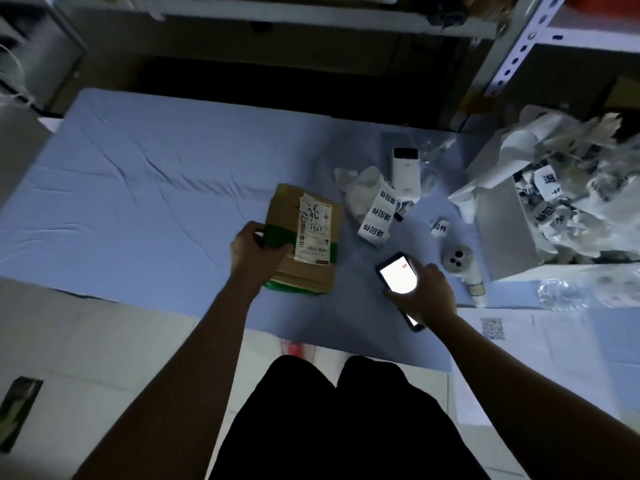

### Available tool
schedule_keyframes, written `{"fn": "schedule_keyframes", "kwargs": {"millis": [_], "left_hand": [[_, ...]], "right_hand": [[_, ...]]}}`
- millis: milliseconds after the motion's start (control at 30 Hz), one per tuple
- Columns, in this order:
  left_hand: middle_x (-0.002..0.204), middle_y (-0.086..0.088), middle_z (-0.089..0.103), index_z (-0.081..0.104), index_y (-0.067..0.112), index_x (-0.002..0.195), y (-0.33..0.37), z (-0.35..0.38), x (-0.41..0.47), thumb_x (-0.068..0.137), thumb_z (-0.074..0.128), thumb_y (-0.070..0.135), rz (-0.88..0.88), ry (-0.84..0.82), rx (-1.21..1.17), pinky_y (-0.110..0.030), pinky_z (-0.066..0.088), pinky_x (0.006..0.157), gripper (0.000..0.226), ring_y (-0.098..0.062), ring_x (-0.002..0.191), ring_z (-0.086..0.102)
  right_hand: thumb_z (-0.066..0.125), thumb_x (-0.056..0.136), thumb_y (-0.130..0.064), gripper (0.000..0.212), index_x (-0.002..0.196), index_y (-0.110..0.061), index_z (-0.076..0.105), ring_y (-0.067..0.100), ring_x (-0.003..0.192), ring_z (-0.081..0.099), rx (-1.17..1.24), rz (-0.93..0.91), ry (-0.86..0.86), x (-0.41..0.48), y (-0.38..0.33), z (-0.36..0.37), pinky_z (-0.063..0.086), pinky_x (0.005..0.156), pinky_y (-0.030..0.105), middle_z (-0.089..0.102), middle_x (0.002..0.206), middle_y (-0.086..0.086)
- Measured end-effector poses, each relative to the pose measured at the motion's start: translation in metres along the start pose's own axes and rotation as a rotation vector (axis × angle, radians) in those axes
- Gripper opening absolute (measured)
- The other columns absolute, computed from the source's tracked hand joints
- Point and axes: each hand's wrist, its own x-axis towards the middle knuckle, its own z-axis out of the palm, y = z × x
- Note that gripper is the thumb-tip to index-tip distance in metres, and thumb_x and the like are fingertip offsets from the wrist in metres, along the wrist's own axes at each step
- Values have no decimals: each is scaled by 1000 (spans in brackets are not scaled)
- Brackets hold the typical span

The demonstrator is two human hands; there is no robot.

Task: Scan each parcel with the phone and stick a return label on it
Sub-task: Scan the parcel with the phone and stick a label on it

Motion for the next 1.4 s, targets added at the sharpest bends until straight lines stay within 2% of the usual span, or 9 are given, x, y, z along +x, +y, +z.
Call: {"fn": "schedule_keyframes", "kwargs": {"millis": [167, 333, 433, 533, 767, 833, 1000, 1233, 1400], "left_hand": [[89, -2, 68, 67, 18, 107, -11, -24, -6, 69, 89, 22, 19, 104, -3, -20, 42, 52, 44, -18, 75, 62], [89, -2, 69, 69, 16, 115, -23, -42, -3, 70, 87, 21, 6, 142, -28, -31, 56, 67, 49, -24, 82, 66], [94, -5, 69, 70, 17, 117, -30, -47, 1, 70, 86, 23, 39, 133, -31, -33, 56, 69, 49, -26, 86, 66], [103, -4, 68, 69, 16, 121, -32, -50, 7, 71, 87, 25, 94, 111, 2, -32, 54, 71, 54, -24, 90, 64], [97, -2, 59, 70, 14, 122, -34, -58, 15, 72, 87, 24, 164, 114, 59, -31, 51, 71, 54, -23, 86, 61], [96, -4, 62, 70, 13, 118, -35, -57, 18, 73, 86, 25, 184, 112, 79, -32, 53, 72, 49, -25, 87, 63], [112, -7, 64, 64, 16, 130, -33, -49, 31, 79, 83, 28, 178, 27, 36, -37, 55, 76, 55, -26, 97, 62], [113, -10, 66, 68, 16, 126, -29, -20, 40, 87, 74, 36, 162, -87, 158, -32, 49, 77, 44, -26, 96, 61], [106, -4, 70, 69, 19, 125, -26, -2, 32, 86, 75, 38, 118, -102, 151, -32, 54, 76, 44, -21, 90, 64]], "right_hand": [[80, 67, -61, 97, 151, -39, 36, 22, 100, 50, 88, -258, -20, 2, -31, -26, 40, 77, 32, 40, 105, -4], [82, 66, -59, 101, 152, -42, 31, 23, 124, 50, -149, -403, -61, 0, -60, -48, 41, 84, 31, 45, 139, 1], [82, 65, -56, 100, 151, -41, 33, 24, 130, 48, -168, -427, -30, -9, -68, -56, 44, 92, 35, 42, 146, 1], [83, 66, -54, 102, 152, -39, 32, 25, 132, 47, -177, -410, -32, -16, -72, -62, 51, 98, 41, 39, 149, 2], [82, 65, -56, 100, 150, -43, 31, 20, 113, 54, -227, -367, 14, -21, -77, -66, 57, 84, 41, 45, 137, 0], [81, 65, -57, 100, 150, -42, 32, 18, 107, 53, -223, -346, 18, -20, -76, -62, 56, 82, 40, 47, 132, 1], [79, 62, -66, 101, 150, -38, 37, 15, 93, 48, -161, -170, 12, -15, -54, -41, 45, 72, 32, 42, 105, -6], [81, 62, -66, 97, 147, -38, 42, 28, 111, 55, -142, 116, 5, -12, -4, 4, 53, 82, 39, 50, 112, 4], [82, 66, -63, 101, 151, -35, 37, 29, 117, 51, -148, 115, 3, 3, 2, 20, 55, 83, 42, 50, 122, 8]]}}
